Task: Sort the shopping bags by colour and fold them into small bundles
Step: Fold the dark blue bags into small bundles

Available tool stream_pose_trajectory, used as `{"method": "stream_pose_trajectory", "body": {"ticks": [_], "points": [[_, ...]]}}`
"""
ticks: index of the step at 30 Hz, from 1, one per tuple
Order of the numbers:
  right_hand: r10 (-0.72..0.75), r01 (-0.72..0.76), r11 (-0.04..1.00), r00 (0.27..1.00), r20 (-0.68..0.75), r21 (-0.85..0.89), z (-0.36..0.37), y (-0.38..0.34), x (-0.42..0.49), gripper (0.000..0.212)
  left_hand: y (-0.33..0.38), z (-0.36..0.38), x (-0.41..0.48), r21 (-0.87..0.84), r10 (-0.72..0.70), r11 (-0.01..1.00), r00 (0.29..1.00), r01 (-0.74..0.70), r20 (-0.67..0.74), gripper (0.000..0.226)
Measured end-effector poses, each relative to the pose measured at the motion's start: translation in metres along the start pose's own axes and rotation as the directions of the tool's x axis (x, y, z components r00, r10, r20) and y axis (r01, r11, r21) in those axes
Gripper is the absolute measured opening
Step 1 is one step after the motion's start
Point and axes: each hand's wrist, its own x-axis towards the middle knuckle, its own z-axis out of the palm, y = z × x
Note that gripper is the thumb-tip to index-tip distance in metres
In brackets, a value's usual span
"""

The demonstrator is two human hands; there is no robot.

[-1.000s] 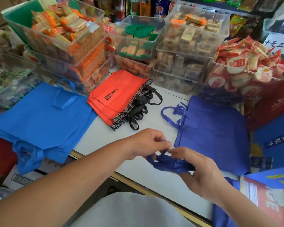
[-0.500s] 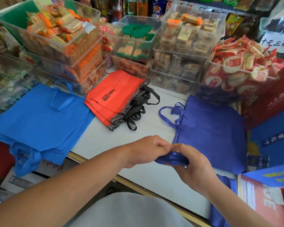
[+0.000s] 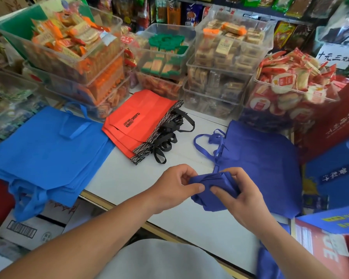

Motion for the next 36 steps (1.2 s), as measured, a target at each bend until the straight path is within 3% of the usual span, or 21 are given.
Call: {"method": "stream_pose_trajectory", "body": {"ticks": [6, 11, 13, 22, 26, 30, 33, 36], "points": [[0.037, -0.037, 0.999, 0.999, 0.013, -0.01, -0.001, 0.002, 0.001, 0.025, -0.009, 0.003, 0.008, 0.054, -0.041, 0.998, 0.999, 0.041, -0.005, 0.015], [0.027, -0.025, 0.997, 0.999, 0.02, -0.075, 0.006, 0.005, -0.001, 0.026, -0.008, 0.003, 0.013, 0.17, -0.17, 0.972, 0.984, 0.161, 0.043, 0.026], [0.028, -0.027, 0.996, 1.0, 0.01, -0.081, 0.009, 0.007, 0.0, 0.021, -0.009, 0.003, 0.016, 0.214, -0.186, 0.96, 0.983, 0.182, 0.001, 0.026], [0.009, -0.015, 0.989, 0.999, -0.042, -0.147, 0.01, 0.01, 0.012, 0.02, -0.006, 0.016, 0.015, 0.221, -0.03, 0.972, 0.972, 0.084, -0.234, 0.014], [-0.011, -0.006, 0.979, 0.997, -0.08, -0.205, 0.019, 0.016, 0.013, 0.023, 0.006, 0.027, 0.008, 0.005, -0.094, 0.995, 0.976, 0.097, -0.195, 0.011], [-0.006, -0.016, 0.97, 0.996, -0.088, -0.243, 0.023, 0.016, 0.015, 0.02, 0.012, 0.026, 0.003, -0.045, -0.145, 0.989, 0.984, 0.141, -0.1, 0.01], [0.012, -0.024, 0.931, 0.999, -0.033, -0.364, 0.03, 0.015, 0.015, 0.014, 0.013, 0.02, 0.003, 0.013, -0.233, 0.972, 0.971, 0.234, -0.043, 0.048], [0.026, -0.025, 0.932, 1.0, -0.004, -0.361, 0.034, 0.003, 0.012, 0.031, 0.009, 0.01, 0.008, -0.048, -0.242, 0.969, 0.97, 0.241, -0.006, 0.046]]}}
